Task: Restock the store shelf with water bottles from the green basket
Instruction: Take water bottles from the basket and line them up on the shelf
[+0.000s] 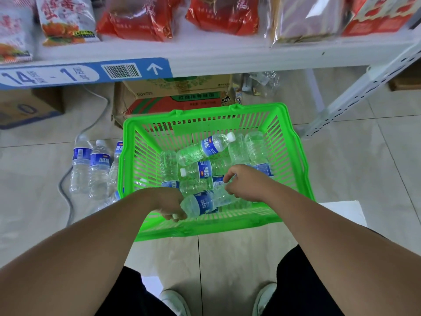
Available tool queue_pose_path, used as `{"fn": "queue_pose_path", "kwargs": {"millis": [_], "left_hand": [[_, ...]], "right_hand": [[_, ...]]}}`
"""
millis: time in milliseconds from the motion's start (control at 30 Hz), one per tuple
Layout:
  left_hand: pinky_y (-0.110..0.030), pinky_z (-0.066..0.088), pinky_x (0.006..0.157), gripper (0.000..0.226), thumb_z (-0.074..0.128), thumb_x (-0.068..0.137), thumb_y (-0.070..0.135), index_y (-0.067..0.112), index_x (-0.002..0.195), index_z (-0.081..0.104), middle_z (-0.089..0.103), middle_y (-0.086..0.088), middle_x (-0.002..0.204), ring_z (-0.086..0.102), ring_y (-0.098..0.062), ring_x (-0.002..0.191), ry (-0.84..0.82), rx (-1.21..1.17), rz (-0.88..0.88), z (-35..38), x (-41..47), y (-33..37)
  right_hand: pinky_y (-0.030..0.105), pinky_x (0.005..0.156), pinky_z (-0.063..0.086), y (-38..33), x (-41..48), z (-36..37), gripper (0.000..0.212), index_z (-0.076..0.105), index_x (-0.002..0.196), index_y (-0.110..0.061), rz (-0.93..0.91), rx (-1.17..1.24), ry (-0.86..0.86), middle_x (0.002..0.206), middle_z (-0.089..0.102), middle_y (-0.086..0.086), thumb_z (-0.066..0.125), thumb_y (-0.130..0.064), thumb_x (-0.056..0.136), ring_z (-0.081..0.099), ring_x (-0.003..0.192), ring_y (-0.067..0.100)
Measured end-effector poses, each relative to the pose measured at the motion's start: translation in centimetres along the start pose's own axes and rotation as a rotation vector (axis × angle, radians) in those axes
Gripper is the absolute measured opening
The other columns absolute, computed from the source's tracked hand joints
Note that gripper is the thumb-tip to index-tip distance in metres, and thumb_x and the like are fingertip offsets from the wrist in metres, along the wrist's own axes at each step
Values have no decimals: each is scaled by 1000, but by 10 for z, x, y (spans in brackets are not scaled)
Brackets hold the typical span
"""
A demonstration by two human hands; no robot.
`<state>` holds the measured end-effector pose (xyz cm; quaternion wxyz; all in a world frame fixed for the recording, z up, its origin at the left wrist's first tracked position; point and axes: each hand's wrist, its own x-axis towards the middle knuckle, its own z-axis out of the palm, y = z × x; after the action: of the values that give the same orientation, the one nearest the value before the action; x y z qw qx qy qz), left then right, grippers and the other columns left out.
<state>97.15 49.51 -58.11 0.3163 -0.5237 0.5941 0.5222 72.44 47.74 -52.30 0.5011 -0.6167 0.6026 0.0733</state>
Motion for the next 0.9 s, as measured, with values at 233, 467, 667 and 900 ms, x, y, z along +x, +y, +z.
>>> {"fn": "queue_pose_path", "kwargs": {"millis": [233, 467, 667, 900], "left_hand": [[-28, 50, 67, 33, 55, 102, 45, 17, 92, 68, 75, 3, 82, 69, -16, 70, 304, -129, 127, -43, -28, 13], [-35, 46, 62, 54, 50, 84, 56, 5, 83, 68, 63, -12, 71, 58, -23, 64, 578, -50, 258, -60, -46, 64], [-27, 49, 70, 30, 72, 90, 43, 24, 113, 71, 66, 6, 83, 58, -8, 72, 702, -737, 475, -63, -63, 64], [-43, 46, 111, 108, 80, 57, 81, 43, 148, 38, 58, 17, 143, 60, -7, 127, 362, -457, 295, -16, -42, 50]], "right_hand": [[31, 80, 51, -5, 7, 1, 53, 53, 139, -25, -46, 1, -5, 136, 58, 4, 71, -15, 90, 64, 105, 21], [36, 94, 49, -21, 14, 6, 69, 49, 139, -25, -236, 111, -3, 125, 63, -3, 85, -34, 80, 62, 113, 20], [34, 84, 57, -18, 16, -5, 51, 65, 119, -28, -261, 436, 172, 105, 73, -13, 84, -48, 76, 70, 93, 5], [54, 88, 59, -24, -2, -36, 24, 74, 104, -31, -323, 698, 301, 98, 78, -3, 69, -50, 91, 75, 91, 17]]}}
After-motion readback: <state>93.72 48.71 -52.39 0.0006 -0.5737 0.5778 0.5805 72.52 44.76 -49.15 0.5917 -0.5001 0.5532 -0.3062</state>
